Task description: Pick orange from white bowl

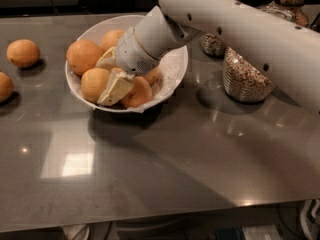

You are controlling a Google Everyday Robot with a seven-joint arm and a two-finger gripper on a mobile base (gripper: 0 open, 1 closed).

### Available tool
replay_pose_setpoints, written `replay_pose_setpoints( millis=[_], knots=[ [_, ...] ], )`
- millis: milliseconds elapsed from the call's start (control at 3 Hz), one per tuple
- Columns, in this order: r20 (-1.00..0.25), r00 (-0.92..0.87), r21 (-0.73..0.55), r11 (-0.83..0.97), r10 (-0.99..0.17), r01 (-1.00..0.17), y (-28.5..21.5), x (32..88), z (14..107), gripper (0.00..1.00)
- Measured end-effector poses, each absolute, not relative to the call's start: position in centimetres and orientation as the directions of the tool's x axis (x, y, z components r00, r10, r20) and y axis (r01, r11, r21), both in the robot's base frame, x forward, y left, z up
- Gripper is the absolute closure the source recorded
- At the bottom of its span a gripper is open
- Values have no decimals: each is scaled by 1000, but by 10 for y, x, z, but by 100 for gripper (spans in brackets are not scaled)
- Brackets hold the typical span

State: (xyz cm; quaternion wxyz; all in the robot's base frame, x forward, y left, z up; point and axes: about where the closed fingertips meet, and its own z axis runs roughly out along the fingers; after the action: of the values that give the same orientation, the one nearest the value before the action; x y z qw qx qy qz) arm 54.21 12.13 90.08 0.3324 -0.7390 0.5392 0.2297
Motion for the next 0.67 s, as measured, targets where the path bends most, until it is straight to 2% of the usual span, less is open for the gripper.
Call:
replay_pose_setpoints(
  millis=[667],
  knots=[
    [-694, 315, -274, -167, -648, -947, 109, 538, 913, 100]
  ],
)
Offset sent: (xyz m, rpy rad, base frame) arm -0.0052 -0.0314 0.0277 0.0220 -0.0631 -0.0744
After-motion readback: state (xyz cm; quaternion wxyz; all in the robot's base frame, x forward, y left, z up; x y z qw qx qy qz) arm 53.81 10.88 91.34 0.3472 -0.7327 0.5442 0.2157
